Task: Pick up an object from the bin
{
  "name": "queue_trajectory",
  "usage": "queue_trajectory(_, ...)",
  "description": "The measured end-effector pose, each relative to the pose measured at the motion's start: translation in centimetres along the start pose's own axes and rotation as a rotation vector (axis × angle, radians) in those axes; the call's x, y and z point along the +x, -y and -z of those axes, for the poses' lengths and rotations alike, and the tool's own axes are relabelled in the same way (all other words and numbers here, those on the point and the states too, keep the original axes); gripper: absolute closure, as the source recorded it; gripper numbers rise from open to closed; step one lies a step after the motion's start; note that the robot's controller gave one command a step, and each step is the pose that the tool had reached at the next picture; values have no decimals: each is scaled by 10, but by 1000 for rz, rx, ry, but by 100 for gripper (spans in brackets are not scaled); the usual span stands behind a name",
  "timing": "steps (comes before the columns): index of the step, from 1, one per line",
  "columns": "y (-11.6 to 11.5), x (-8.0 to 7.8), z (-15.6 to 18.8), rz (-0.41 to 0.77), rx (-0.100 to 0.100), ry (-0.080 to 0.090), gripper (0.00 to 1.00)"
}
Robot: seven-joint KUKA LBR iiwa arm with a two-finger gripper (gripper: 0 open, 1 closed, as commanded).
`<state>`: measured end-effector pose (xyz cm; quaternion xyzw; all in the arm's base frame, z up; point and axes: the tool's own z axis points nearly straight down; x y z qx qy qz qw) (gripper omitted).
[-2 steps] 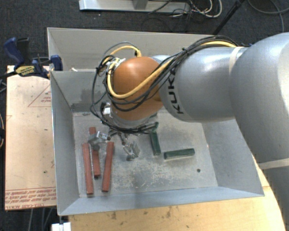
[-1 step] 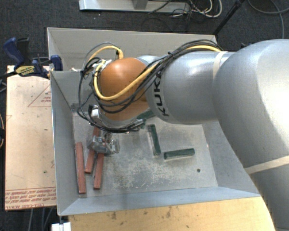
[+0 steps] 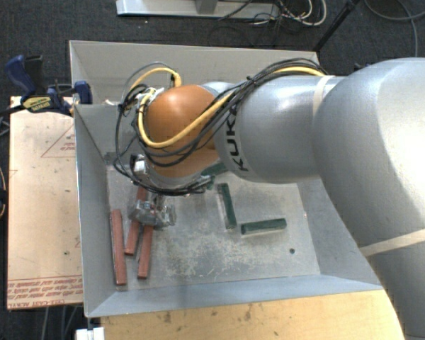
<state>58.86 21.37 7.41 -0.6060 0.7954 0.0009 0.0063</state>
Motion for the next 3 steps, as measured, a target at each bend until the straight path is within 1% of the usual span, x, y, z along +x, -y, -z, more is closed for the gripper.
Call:
queue_trajectory(1, -6, 27, 115, -14, -5, -7, 100)
queue_trajectory(2, -6, 26, 115, -13, -5, -7, 100)
queue_trajectory(3, -5, 26, 125, 212, -7, -8, 100)
